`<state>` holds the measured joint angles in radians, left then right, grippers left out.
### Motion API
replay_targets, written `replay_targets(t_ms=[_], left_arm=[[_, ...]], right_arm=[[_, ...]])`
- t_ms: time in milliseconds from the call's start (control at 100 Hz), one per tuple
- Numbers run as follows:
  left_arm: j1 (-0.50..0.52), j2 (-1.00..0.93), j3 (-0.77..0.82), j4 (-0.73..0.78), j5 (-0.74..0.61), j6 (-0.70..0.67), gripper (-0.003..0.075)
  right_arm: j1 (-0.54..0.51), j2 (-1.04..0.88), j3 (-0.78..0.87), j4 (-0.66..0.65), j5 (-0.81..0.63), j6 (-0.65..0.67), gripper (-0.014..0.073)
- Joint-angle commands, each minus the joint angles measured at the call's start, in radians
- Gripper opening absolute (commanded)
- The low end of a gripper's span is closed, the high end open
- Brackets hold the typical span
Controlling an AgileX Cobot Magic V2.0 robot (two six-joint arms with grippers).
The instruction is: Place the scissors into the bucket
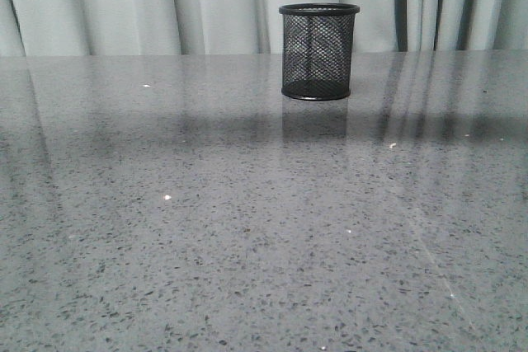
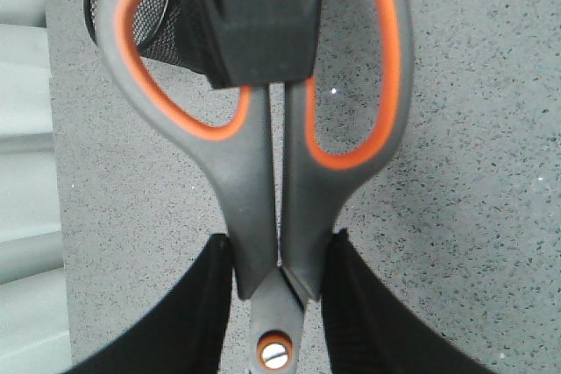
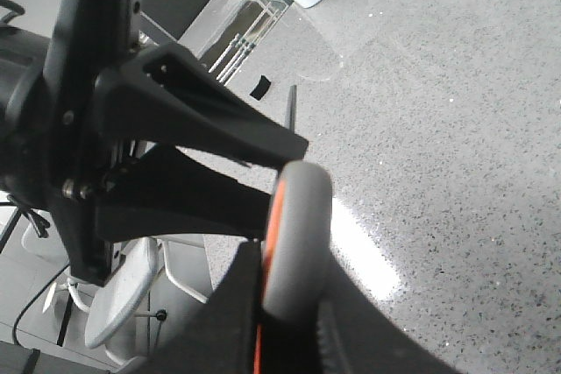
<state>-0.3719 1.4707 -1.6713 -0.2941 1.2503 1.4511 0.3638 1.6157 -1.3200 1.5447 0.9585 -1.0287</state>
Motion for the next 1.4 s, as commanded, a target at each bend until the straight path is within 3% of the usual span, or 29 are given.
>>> replay_targets(t_ms=[0,220,460,570,750,880,1000,1200,1390], left_arm=[[-0.009,-0.049,-0.032,-0.043,0.021,-0.031,0.0178],[-0.005,-0.114,-0.034,-0.043,0.013,-0.112,0.0332],[0.065,-0.183,-0.036,-0.044,-0.046,-0.336,0.0344],[0.123,-0.202,-0.036,-0.046,-0.074,-0.477,0.0344],[0.189,-0.212,-0.036,-0.080,-0.088,-0.662,0.0344],[0.203,-0.212,-0.036,-0.102,-0.084,-0.702,0.0344],[0.203,-0.212,-0.036,-0.102,-0.084,-0.702,0.0344],[0.203,-0.212,-0.036,-0.103,-0.088,-0.702,0.0343],[0.203,-0.212,-0.036,-0.103,-0.088,-0.702,0.0342]], right_arm=[[0.000,-0.042,-0.035,0.052,0.001,-0.038,-0.0071],[-0.018,-0.044,-0.056,0.014,-0.070,-0.038,-0.0055],[-0.086,-0.046,-0.177,-0.099,-0.135,0.024,-0.0055],[-0.115,-0.046,-0.263,-0.285,-0.193,0.184,-0.0055],[-0.133,-0.046,-0.405,-0.721,-0.201,0.501,-0.0054],[-0.133,-0.046,-0.511,-1.046,-0.118,0.736,-0.0054],[-0.133,-0.042,-0.593,-1.253,0.009,0.868,-0.0054],[-0.133,0.023,-0.706,-1.294,0.251,0.873,-0.0054],[-0.133,0.085,-0.724,-1.302,0.292,0.873,-0.0054]])
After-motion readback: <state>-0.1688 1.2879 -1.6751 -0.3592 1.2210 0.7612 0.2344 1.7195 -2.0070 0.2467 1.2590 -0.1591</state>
